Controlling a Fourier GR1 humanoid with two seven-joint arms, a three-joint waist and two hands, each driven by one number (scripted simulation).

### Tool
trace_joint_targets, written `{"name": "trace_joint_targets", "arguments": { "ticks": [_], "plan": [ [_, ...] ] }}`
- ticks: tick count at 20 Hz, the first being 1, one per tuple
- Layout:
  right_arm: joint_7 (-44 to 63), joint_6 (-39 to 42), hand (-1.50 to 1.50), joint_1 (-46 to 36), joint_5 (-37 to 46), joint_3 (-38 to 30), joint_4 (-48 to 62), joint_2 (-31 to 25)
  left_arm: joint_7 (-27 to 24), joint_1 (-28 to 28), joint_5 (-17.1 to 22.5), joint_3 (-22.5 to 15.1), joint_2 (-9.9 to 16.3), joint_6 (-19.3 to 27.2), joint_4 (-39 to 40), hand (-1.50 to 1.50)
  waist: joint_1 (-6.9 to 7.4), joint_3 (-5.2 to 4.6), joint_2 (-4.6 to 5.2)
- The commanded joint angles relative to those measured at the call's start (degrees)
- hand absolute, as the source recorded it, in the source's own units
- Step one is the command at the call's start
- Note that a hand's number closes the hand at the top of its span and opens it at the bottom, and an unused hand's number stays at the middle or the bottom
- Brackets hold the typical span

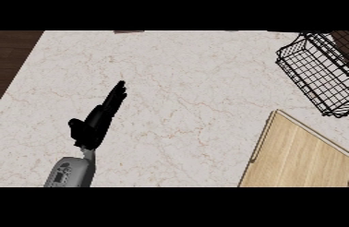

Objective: Pick the tomato from the tray and place it in the tiered basket

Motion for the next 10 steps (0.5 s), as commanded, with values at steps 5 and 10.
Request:
{"name": "trace_joint_targets", "arguments": {
  "ticks": [5,10],
  "plan": [
    [5.2,-3.3,1.5,-4.9,-7.9,-8.7,7.1,3.3,0.8,0.5,-0.1,-0.6,-0.4,-0.2,-1.5,0.0,0.0,0.02,-0.22],
    [1.3,-3.5,-1.5,-3.0,-12.9,-13.4,8.7,2.8,0.2,1.1,-0.7,-0.4,-0.5,0.4,-1.0,0.0,-0.56,0.04,-0.09]
  ]
}}
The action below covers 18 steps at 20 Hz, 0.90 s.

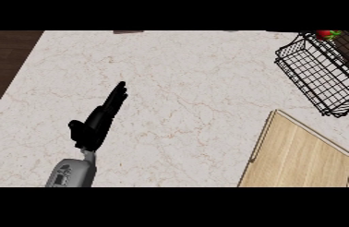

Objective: Pick the tomato from the tray and place it in the tiered basket

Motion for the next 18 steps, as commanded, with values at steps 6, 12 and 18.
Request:
{"name": "trace_joint_targets", "arguments": {
  "ticks": [6,12,18],
  "plan": [
    [-4.0,-9.0,-1.5,1.0,-2.8,-3.6,-1.0,-3.0,1.0,1.2,0.5,0.6,0.5,-0.5,-1.6,0.0,-0.44,0.01,-0.14],
    [-1.0,-25.1,-1.5,3.3,4.2,0.6,-3.7,-7.4,0.9,0.9,0.3,1.1,1.0,-0.4,-1.2,0.0,-1.83,-0.09,-0.61],
    [-7.0,-28.8,-1.5,11.2,-1.2,-4.2,-11.9,-10.0,-1.4,2.9,-0.3,1.6,0.0,1.1,0.6,0.0,-4.28,-0.07,-1.43]
  ]
}}
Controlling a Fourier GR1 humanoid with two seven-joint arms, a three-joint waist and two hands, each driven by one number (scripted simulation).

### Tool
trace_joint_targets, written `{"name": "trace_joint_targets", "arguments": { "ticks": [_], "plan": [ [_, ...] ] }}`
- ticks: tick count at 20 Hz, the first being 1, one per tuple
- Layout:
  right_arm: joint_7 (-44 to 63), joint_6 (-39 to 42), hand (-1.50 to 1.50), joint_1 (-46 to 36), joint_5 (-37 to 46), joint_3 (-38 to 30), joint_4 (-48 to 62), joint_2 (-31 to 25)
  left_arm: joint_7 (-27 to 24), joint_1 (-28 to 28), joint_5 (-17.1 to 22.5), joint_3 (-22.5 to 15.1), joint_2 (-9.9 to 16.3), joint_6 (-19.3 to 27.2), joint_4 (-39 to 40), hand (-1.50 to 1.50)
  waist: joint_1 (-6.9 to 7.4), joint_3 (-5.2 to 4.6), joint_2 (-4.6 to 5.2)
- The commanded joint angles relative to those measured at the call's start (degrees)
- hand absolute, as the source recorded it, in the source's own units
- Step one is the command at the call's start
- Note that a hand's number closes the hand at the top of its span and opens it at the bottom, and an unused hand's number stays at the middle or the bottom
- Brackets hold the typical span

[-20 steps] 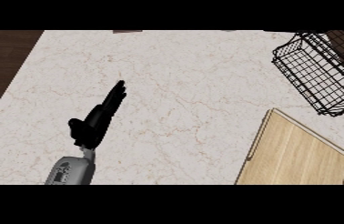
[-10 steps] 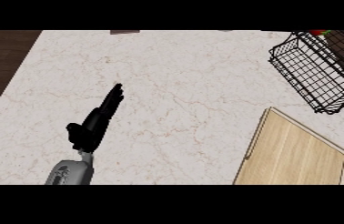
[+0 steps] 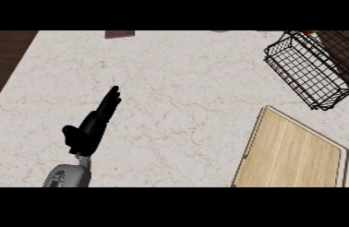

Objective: Pick the tomato from the tray and place it in the tiered basket

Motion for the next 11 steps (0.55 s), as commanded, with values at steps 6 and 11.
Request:
{"name": "trace_joint_targets", "arguments": {
  "ticks": [6,11],
  "plan": [
    [-6.1,4.6,-1.5,17.9,-10.9,-8.4,-17.6,-3.5,0.9,1.4,1.1,1.8,0.5,0.2,-0.2,0.0,-3.6,-0.02,-1.2],
    [-3.3,17.4,-1.5,30.0,-16.6,-13.6,-25.9,-8.3,-1.4,4.3,0.3,2.1,0.6,1.3,-1.3,0.0,-4.8,-0.06,-1.52]
  ]
}}
